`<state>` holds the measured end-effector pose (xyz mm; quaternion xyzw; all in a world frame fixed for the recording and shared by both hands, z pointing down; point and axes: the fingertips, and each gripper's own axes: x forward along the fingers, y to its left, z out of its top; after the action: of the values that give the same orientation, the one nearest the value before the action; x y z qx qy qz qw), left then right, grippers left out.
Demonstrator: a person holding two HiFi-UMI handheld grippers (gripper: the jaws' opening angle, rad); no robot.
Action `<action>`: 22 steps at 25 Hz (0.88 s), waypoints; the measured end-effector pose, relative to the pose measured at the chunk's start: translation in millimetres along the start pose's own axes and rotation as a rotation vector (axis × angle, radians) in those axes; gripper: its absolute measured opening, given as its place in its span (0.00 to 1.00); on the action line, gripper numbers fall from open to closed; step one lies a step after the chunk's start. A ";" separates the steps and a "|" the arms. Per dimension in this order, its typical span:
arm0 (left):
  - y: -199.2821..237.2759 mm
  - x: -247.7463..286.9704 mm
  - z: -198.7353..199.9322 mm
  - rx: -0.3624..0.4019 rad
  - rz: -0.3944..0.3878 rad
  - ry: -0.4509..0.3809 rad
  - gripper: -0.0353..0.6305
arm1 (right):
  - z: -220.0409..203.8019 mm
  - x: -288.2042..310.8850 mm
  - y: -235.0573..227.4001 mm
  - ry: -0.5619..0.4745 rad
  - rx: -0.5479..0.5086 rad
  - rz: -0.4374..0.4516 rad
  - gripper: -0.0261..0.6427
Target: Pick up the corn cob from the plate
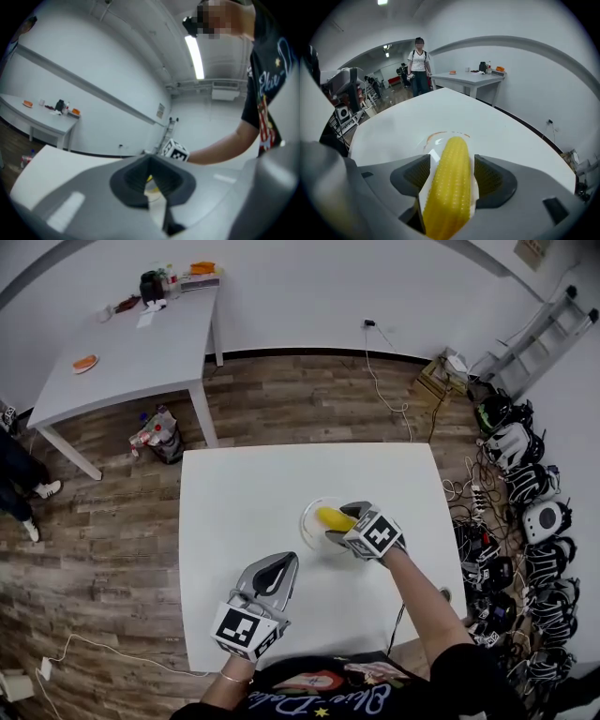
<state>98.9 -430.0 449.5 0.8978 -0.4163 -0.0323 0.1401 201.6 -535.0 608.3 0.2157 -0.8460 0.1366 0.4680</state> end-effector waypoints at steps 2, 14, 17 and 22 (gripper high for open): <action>4.1 0.0 -0.1 -0.007 0.012 -0.001 0.03 | -3.8 5.0 -4.8 0.025 0.004 0.002 0.44; 5.7 -0.3 -6.5 -0.010 0.061 0.027 0.03 | -13.7 9.5 -9.4 0.045 0.081 0.035 0.42; -0.5 -4.4 -5.6 0.005 0.074 0.037 0.03 | -2.9 -14.4 -7.5 -0.118 0.188 0.026 0.42; -15.9 -5.4 2.1 0.036 0.081 0.019 0.03 | 30.2 -84.6 3.7 -0.518 0.339 -0.017 0.42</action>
<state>106.8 -416.6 442.8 0.8828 -0.4516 -0.0104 0.1290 217.3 -524.8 520.4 0.3254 -0.9005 0.2120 0.1953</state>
